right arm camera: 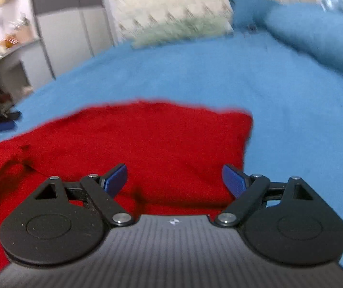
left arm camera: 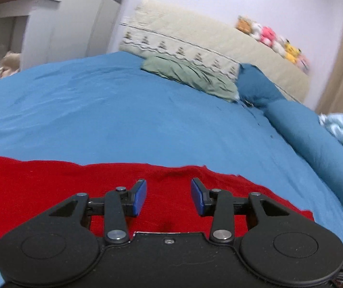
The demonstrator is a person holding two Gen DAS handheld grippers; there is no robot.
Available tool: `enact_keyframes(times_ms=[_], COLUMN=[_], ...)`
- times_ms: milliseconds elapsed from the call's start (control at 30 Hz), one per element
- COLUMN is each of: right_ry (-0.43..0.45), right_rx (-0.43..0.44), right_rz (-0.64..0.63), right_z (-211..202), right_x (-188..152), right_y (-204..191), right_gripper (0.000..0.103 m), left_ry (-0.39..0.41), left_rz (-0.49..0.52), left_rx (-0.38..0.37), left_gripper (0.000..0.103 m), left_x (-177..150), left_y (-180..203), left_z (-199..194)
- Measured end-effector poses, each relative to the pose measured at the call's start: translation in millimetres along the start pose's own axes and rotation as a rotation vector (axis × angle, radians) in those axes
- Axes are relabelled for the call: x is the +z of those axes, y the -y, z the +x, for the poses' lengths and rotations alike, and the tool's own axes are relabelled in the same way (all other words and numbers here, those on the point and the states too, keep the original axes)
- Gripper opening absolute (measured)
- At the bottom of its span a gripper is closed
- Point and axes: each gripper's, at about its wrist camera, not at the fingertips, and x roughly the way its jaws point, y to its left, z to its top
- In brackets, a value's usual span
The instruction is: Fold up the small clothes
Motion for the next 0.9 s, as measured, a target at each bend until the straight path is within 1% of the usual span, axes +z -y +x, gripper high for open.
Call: enact_keyframes(times_ms=[33,100,133,200,233,300,367,433,500,567,600,733,833,900], right_ry=[-0.041,-0.016,-0.029,-0.043,-0.034,0.012,0.037,-0.004,-0.055,-0.027,-0.027,-0.031,-0.015,0.004], right_rx=[-0.025,-0.005,-0.004,-0.011,-0.003,0.036,0.051,0.060,0.026,0.025,0.015,-0.025,0.000,0.012], right_rz=[0.025,0.031,0.010,-0.034,-0.027,0.004,0.033,0.073,0.129,0.134,0.121,0.041,0.030,0.057], right_z=[6.7,0.9,-1.8,-5.9,-7.8,-8.9,1.6,25.4,50.0,57.1,59.3,53.6,34.1,16.4], right_x=[-6.0,-15.3,-16.7,-13.9,-9.9,3.5,18.5,27.1,30.6,31.3,32.8,31.9,33.5,37.4], right_y=[5.7,13.6,12.7,8.4,7.4,8.7,8.9,13.6,25.1,31.8,30.2,15.8,11.5,7.0], right_gripper=[0.100,0.099,0.099,0.100,0.100,0.102,0.102,0.102,0.102,0.102,0.102,0.102,0.102,0.103], left_ry=[-0.017,-0.049,-0.068,-0.106,-0.127,-0.168,-0.163,-0.175,-0.185,-0.187,-0.186,-0.178,-0.177,-0.161], left_rz=[0.011,0.025,0.036,0.054,0.059,0.051,0.045,0.053,0.080,0.120,0.140,0.163,0.158,0.153], left_rx=[-0.010,-0.022,-0.022,-0.010,-0.005,0.006,-0.007,-0.008,-0.006,-0.004,-0.003,0.001,0.020,0.039], left_gripper=[0.047,0.053,0.055,0.056,0.055,0.055,0.056,0.057,0.057,0.058,0.058,0.059,0.061,0.061], left_x=[-3.0,-8.4,-12.4,-20.3,-24.8,-34.2,-40.6,-41.0,-40.8,-42.9,-44.4,-46.2,-40.3,-33.5], left_y=[3.7,7.0,7.9,7.1,5.3,-1.0,-7.3,-9.0,-9.1,-8.5,-8.1,-7.3,-7.8,-12.0], left_z=[4.5,15.3,20.7,29.9,34.5,39.8,37.4,35.5,34.4,32.6,31.0,19.1,1.3,-18.3])
